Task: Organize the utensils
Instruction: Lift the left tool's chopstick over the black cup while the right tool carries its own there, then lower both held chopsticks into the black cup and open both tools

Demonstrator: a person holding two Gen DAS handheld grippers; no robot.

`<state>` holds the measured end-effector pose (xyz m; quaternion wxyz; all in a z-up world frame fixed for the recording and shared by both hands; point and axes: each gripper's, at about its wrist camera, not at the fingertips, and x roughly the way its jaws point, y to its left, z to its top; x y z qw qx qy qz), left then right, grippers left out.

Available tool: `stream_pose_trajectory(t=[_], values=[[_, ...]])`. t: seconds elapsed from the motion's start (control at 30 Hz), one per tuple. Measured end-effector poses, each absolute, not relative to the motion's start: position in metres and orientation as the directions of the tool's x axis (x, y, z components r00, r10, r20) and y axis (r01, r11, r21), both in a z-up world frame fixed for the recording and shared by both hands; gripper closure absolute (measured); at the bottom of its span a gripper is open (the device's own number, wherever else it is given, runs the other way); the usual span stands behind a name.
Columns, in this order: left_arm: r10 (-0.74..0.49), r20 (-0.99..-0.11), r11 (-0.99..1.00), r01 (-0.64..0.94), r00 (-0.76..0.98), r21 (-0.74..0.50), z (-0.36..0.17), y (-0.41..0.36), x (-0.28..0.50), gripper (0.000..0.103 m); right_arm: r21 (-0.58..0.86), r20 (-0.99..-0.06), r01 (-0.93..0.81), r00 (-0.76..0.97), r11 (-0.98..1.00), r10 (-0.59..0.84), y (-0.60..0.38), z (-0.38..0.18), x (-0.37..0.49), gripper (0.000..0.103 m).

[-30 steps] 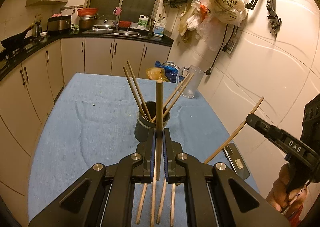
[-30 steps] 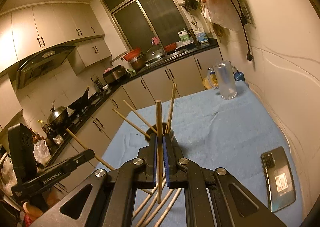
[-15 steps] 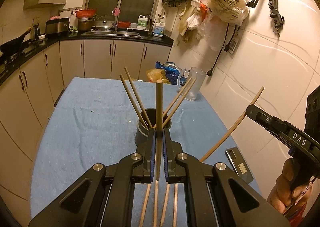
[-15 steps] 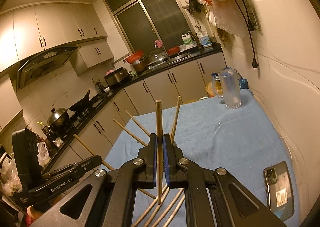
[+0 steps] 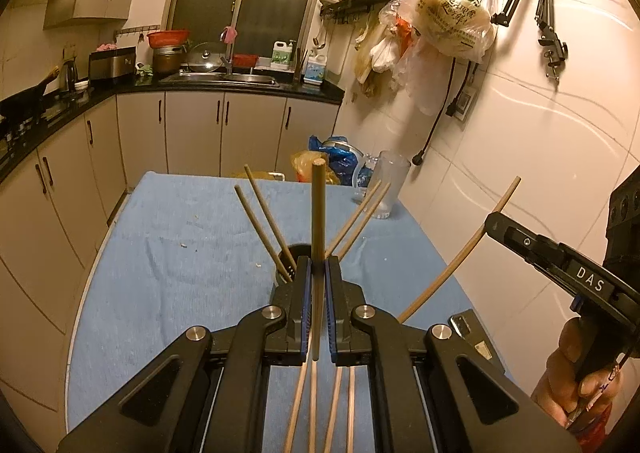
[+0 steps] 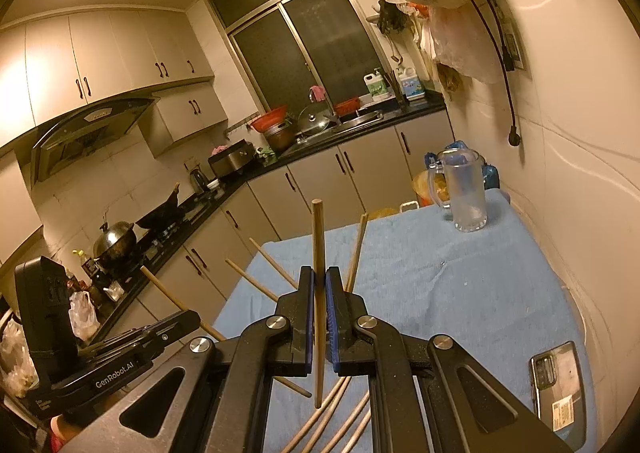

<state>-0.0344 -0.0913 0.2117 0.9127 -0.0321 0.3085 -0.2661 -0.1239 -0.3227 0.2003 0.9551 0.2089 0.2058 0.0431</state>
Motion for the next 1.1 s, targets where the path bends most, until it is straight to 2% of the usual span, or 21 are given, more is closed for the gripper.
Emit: stream_pose_trajectory(t=[0.8, 1.1], values=[[-0.526, -0.467, 0.850, 0.448, 0.711, -0.275, 0.259, -0.090, 0.021, 0.097, 0.461, -0.320, 0.024, 0.937, 0.887, 0.141, -0.345, 0.233, -0.080, 0.096], [-0.526, -0.472, 0.850, 0.430, 0.707, -0.303, 0.244, -0.091, 0.040, 0.097, 0.469, -0.324, 0.064, 0.940, 0.881, 0.104, -0.346, 0.227, -0.053, 0.096]])
